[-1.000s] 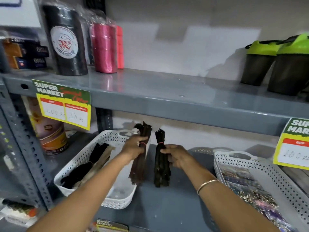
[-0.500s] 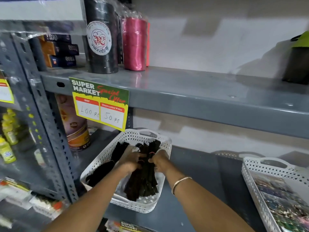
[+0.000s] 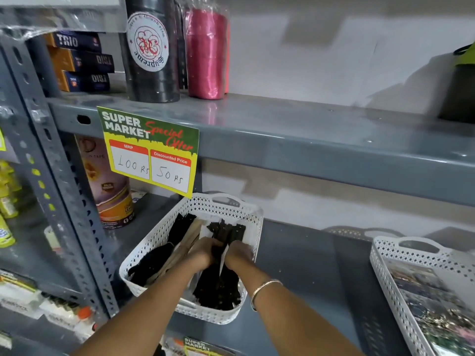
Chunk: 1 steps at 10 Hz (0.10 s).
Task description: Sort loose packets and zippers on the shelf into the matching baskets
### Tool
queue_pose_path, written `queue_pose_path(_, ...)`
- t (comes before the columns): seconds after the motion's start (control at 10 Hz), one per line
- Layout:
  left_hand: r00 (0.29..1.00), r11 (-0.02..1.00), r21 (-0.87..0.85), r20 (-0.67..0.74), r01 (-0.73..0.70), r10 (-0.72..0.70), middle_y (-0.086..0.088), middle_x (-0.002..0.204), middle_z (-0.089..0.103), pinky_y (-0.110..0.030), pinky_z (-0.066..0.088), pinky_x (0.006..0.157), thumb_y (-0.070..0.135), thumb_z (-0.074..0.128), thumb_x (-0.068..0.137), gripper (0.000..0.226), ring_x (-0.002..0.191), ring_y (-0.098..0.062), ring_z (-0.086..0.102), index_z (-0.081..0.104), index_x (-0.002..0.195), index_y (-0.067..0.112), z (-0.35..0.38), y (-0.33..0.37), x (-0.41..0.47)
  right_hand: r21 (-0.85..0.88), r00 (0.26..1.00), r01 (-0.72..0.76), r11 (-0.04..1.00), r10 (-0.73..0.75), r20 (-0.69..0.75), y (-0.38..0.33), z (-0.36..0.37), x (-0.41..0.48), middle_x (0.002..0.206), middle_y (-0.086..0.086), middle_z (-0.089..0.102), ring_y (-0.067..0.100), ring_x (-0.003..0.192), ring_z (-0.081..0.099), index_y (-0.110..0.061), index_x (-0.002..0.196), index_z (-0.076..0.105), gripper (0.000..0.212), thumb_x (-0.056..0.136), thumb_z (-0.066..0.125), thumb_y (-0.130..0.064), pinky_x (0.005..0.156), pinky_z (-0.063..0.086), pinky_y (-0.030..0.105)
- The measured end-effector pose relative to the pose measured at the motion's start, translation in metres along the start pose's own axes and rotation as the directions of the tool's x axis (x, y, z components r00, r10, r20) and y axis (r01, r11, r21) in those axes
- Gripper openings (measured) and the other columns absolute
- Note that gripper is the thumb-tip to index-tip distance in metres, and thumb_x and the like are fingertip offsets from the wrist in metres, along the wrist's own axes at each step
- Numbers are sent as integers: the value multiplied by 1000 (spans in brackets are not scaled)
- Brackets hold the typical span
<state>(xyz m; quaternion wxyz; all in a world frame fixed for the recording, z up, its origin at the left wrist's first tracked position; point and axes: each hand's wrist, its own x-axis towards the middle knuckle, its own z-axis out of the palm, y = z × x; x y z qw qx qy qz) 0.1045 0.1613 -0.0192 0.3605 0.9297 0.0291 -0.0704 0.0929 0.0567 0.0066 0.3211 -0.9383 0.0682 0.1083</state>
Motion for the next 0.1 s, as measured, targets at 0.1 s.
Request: queue_pose_path(0.1, 991, 993, 99, -110, -61, 72, 7, 80, 63, -20, 42, 76, 4, 56, 82, 22, 89, -11, 56, 70, 99, 8, -5, 5, -8, 78, 1000, 19, 997, -18, -24, -6, -10, -12, 142, 20, 40, 32, 129, 41, 0, 133, 41, 42, 92, 41, -10, 105, 37, 33)
